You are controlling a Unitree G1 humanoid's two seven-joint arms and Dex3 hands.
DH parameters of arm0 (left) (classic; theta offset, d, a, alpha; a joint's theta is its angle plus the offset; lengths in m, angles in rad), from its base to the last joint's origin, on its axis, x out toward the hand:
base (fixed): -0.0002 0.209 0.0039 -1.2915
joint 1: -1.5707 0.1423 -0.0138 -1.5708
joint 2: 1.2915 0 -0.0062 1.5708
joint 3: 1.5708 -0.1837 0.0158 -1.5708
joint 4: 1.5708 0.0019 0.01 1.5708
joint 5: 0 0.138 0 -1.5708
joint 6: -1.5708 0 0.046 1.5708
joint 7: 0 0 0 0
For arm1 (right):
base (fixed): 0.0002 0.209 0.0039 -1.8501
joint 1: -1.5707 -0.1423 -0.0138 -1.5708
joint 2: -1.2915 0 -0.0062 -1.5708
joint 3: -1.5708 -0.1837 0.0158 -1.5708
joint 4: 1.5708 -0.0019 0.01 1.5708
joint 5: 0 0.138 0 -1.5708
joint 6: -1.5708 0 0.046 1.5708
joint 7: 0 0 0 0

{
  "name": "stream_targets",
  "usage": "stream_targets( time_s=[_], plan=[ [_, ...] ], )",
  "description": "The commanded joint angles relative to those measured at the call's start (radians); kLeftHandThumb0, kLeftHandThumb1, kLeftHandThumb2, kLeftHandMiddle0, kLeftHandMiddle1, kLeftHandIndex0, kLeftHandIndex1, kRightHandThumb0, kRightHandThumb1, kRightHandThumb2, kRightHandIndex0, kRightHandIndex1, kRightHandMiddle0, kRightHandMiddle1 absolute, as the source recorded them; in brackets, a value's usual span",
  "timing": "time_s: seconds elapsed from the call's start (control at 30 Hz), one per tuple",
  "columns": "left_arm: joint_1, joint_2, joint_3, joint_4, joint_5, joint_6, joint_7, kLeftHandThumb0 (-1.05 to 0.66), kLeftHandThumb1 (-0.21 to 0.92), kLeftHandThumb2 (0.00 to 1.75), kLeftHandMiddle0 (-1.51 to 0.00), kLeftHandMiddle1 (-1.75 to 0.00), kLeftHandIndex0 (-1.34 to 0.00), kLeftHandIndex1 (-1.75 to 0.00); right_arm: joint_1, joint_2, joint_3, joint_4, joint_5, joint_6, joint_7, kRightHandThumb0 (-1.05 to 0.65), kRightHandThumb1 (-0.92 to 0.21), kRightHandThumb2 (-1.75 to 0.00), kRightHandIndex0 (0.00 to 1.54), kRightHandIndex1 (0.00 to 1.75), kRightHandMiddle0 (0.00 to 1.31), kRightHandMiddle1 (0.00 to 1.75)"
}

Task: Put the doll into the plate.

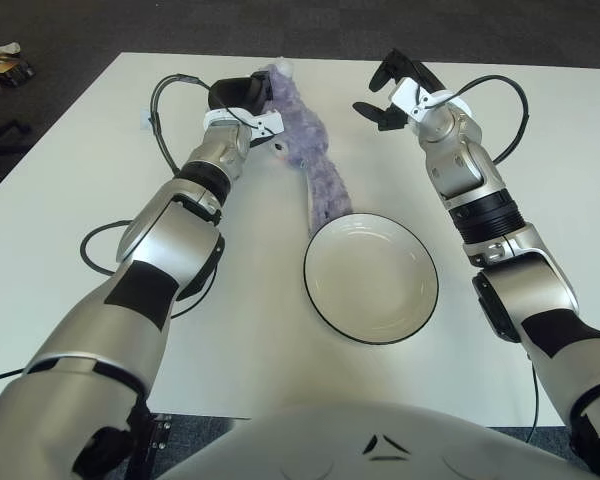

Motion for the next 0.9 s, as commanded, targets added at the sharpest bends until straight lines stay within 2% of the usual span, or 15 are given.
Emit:
stream_targets(
  time_s=[0.0, 0.13, 0.33, 0.53, 0.87],
  plan=[
    [-0.018, -0.02, 0.014, -0.004, -0.014, 0.022, -0.016, 0.0, 0.11, 1.44, -0.65, -1.74, -0.81, -1.43, -0.042, -0.014, 0.006, 0.018, 0.011, -0.006, 0.052, -0.66, -0.79, -0.51, 0.28, 0.88, 0.0, 0.86],
    [-0.03, -0.038, 0.047, -0.01, -0.046, 0.054, -0.017, 0.0, 0.09, 1.44, -0.71, -1.75, -0.83, -1.33, -0.083, -0.026, 0.034, 0.079, -0.005, -0.03, 0.099, -0.71, -0.82, -0.45, 0.25, 0.78, 0.0, 0.73],
    [-0.041, -0.058, 0.06, -0.015, -0.059, 0.1, -0.015, -0.01, 0.13, 1.38, -0.73, -1.75, -0.82, -1.25, -0.114, -0.029, 0.059, 0.142, -0.023, -0.066, 0.108, -0.77, -0.84, -0.39, 0.22, 0.72, 0.0, 0.73],
    [-0.047, -0.076, 0.078, -0.021, -0.078, 0.141, -0.026, -0.01, 0.16, 1.33, -0.7, -1.75, -0.82, -1.22, -0.125, -0.024, 0.071, 0.159, -0.038, -0.054, 0.107, -0.79, -0.83, -0.36, 0.18, 0.7, 0.0, 0.74],
    [-0.065, -0.092, 0.114, -0.019, -0.107, 0.167, -0.012, -0.01, 0.15, 1.32, -0.68, -1.75, -0.9, -1.14, -0.143, -0.021, 0.091, 0.186, -0.051, -0.027, 0.128, -0.8, -0.83, -0.33, 0.12, 0.64, 0.0, 0.57]
  ],
)
